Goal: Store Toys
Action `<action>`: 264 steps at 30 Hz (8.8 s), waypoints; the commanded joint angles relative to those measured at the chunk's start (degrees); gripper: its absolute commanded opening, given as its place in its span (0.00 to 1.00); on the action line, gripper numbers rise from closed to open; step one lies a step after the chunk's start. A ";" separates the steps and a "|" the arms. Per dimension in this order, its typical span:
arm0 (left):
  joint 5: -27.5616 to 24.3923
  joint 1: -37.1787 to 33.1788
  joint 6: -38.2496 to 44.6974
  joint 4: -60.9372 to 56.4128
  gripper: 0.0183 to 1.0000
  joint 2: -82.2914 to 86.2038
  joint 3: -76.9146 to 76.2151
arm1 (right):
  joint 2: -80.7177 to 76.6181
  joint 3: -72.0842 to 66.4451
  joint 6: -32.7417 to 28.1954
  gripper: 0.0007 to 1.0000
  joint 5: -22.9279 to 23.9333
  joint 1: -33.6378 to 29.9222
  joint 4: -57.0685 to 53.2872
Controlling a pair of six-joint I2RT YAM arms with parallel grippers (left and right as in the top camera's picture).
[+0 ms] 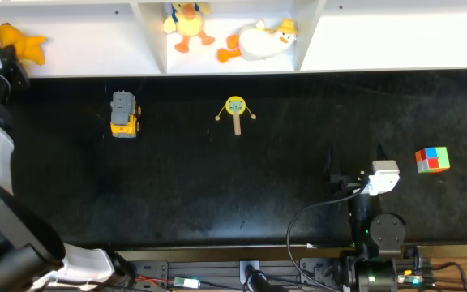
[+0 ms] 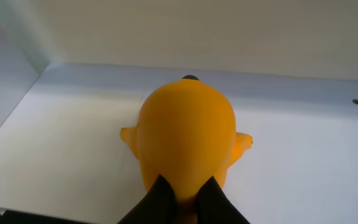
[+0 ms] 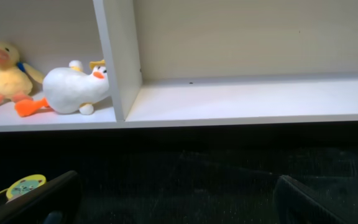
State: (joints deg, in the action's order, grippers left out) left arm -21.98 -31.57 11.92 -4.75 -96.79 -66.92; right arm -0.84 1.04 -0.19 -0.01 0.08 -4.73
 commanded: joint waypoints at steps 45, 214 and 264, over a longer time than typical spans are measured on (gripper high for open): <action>2.71 1.16 1.77 5.22 1.00 8.13 5.20 | 0.63 -0.76 0.22 1.00 -0.15 -0.11 0.26; 6.62 21.75 -16.52 21.70 0.72 -1.99 -8.22 | 0.63 -0.76 0.22 1.00 -0.13 -0.11 0.26; 22.93 27.54 -20.13 -9.01 1.00 84.00 62.82 | 0.63 -0.76 0.22 1.00 -0.15 -0.11 0.26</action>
State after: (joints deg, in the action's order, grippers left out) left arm -3.92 -5.78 -7.81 -15.75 -16.99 -6.09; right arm -0.84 1.04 -0.21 -0.01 0.08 -4.73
